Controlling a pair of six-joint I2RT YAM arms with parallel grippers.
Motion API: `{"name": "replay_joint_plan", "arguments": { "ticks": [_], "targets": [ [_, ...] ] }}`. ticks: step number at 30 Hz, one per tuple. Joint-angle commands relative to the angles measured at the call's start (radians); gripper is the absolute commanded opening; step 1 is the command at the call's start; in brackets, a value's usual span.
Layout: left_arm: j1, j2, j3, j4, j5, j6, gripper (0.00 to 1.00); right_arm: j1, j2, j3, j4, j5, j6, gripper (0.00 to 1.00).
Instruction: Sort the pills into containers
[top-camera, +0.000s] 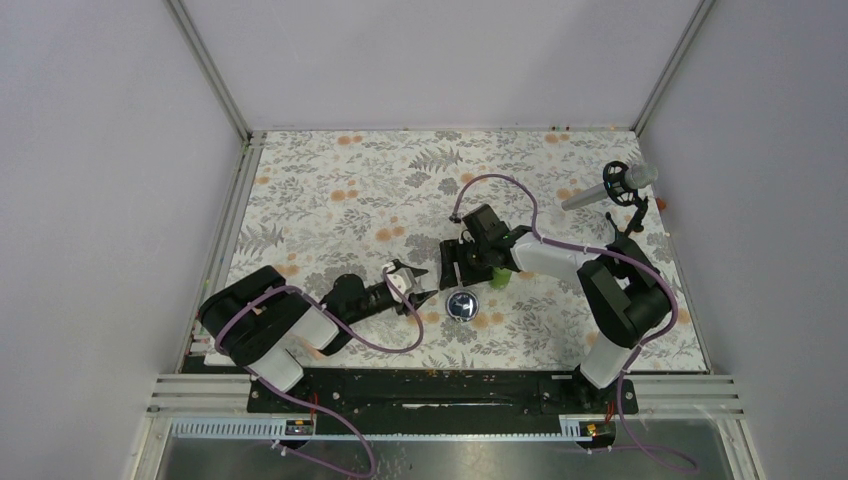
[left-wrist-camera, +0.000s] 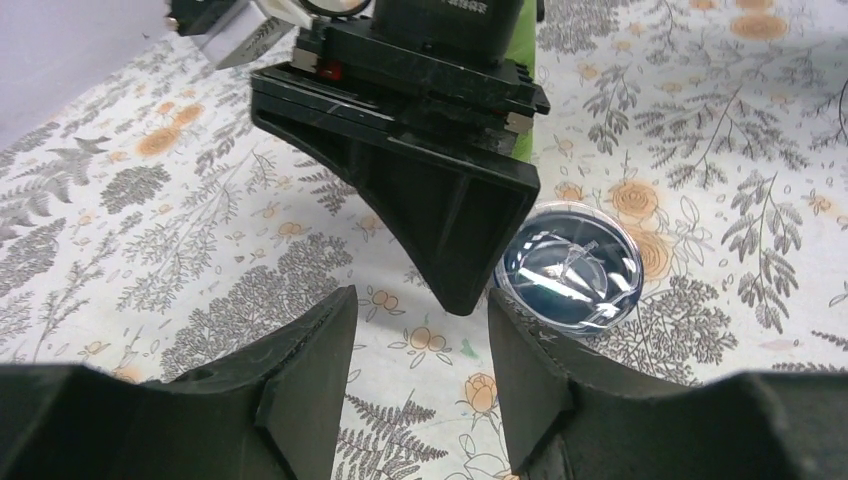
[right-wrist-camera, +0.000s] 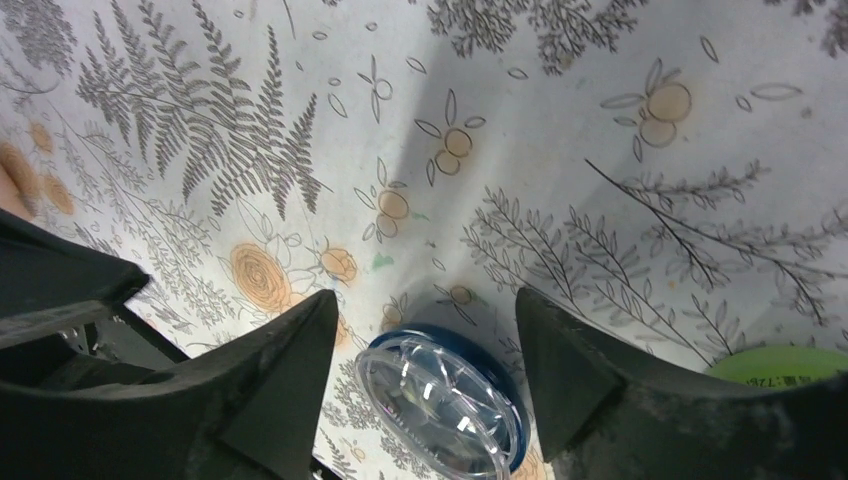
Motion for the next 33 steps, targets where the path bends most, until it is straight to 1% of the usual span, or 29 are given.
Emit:
{"name": "replay_joint_plan", "arguments": {
  "ticks": [1,5,8,10,11,13,15,16,17,18,19,20,22,25,26,28,30,33],
  "targets": [
    [-0.003,-0.075,-0.021,0.074,-0.063,-0.049,0.52,-0.001,-0.068,0.056,-0.082,0.097,0.036,0.83],
    [-0.002,-0.155,-0.036,0.07,-0.141,-0.092,0.54,0.037,-0.071,0.08,-0.139,0.19,0.058,0.87],
    [-0.003,-0.222,-0.048,0.047,-0.218,-0.148,0.55,0.056,-0.074,0.082,-0.168,0.243,0.078,0.87],
    [-0.003,-0.281,-0.048,-0.002,-0.283,-0.194,0.56,0.057,-0.086,0.075,-0.176,0.27,0.089,0.87],
    [-0.003,-0.313,-0.044,-0.057,-0.325,-0.235,0.56,0.058,-0.092,0.074,-0.184,0.279,0.087,0.87],
    [-0.003,-0.395,-0.021,-0.208,-0.438,-0.321,0.6,0.057,-0.103,0.074,-0.205,0.283,0.081,0.86],
    [0.003,-0.478,0.048,-0.481,-0.517,-0.421,0.68,0.057,-0.112,0.08,-0.226,0.276,0.074,0.85],
    [0.005,-0.503,0.107,-0.652,-0.536,-0.436,0.74,0.057,-0.117,0.082,-0.235,0.275,0.074,0.85],
    [0.006,-0.515,0.169,-0.807,-0.546,-0.434,0.84,0.057,-0.121,0.083,-0.24,0.274,0.077,0.85],
    [0.007,-0.515,0.219,-0.902,-0.555,-0.421,0.96,0.057,-0.124,0.081,-0.241,0.272,0.079,0.85],
    [0.006,-0.513,0.245,-0.951,-0.555,-0.409,0.98,0.058,-0.123,0.08,-0.241,0.267,0.083,0.85],
    [0.008,-0.512,0.253,-0.965,-0.54,-0.401,0.99,0.057,-0.118,0.081,-0.242,0.267,0.088,0.84],
    [0.012,-0.516,0.24,-0.935,-0.498,-0.404,0.99,0.058,-0.097,0.09,-0.248,0.266,0.096,0.82],
    [0.019,-0.504,0.233,-0.918,-0.458,-0.461,0.99,0.057,-0.061,0.112,-0.27,0.282,0.11,0.73],
    [0.019,-0.496,0.237,-0.925,-0.45,-0.475,0.98,0.058,-0.053,0.118,-0.281,0.316,0.119,0.69],
    [0.02,-0.471,0.247,-0.956,-0.445,-0.514,0.94,0.057,-0.055,0.11,-0.274,0.395,0.151,0.63],
    [0.019,-0.438,0.249,-0.981,-0.428,-0.538,0.86,0.057,-0.057,0.102,-0.243,0.455,0.167,0.58],
    [0.017,-0.393,0.239,-0.984,-0.402,-0.584,0.75,0.057,-0.015,0.13,-0.252,0.502,0.167,0.57]
  ]
}}
